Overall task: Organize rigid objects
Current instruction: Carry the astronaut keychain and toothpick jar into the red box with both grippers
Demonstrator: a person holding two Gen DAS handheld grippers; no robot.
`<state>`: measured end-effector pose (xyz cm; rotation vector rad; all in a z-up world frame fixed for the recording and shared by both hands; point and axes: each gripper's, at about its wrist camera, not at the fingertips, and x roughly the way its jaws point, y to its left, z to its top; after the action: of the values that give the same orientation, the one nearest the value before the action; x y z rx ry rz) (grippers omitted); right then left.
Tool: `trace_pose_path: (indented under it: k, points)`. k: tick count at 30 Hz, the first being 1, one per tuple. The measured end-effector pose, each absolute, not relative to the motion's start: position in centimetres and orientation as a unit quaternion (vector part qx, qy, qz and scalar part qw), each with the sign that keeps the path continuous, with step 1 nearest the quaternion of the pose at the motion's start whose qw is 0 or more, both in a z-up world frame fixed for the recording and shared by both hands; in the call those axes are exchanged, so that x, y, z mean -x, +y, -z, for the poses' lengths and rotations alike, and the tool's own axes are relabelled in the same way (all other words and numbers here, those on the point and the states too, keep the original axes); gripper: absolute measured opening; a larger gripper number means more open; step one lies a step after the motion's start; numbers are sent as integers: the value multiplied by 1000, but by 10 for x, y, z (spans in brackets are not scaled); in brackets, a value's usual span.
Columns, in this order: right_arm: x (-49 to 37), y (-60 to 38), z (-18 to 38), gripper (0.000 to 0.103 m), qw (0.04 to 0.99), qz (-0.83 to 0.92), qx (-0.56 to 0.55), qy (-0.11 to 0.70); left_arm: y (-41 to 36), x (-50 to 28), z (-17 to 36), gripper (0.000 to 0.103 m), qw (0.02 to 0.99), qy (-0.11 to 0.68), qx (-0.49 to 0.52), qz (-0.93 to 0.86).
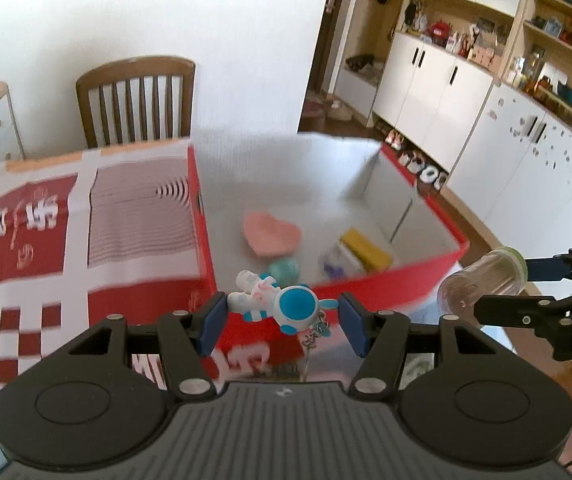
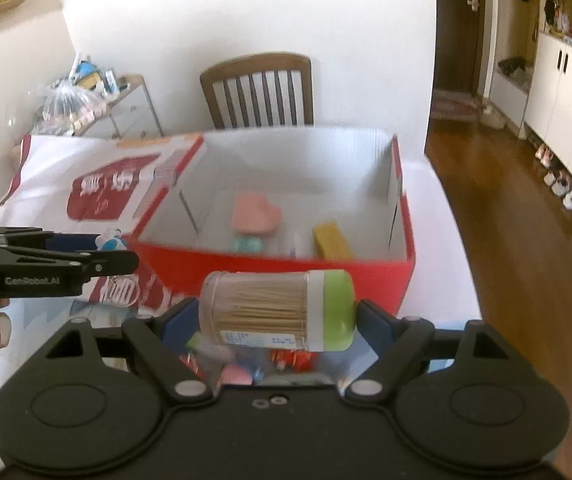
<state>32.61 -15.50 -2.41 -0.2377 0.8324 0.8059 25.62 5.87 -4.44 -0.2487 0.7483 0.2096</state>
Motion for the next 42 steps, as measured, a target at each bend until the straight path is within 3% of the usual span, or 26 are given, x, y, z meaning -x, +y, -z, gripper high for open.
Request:
trace_pose_path:
  k: [13, 42]
  points:
    - [-367, -119, 9, 85, 839, -379, 118, 374, 74, -313, 19, 60, 925, 355, 107, -79]
    - [-473, -35, 84, 85, 823, -320, 149, 445, 76, -407, 113, 60, 881, 462, 74, -65]
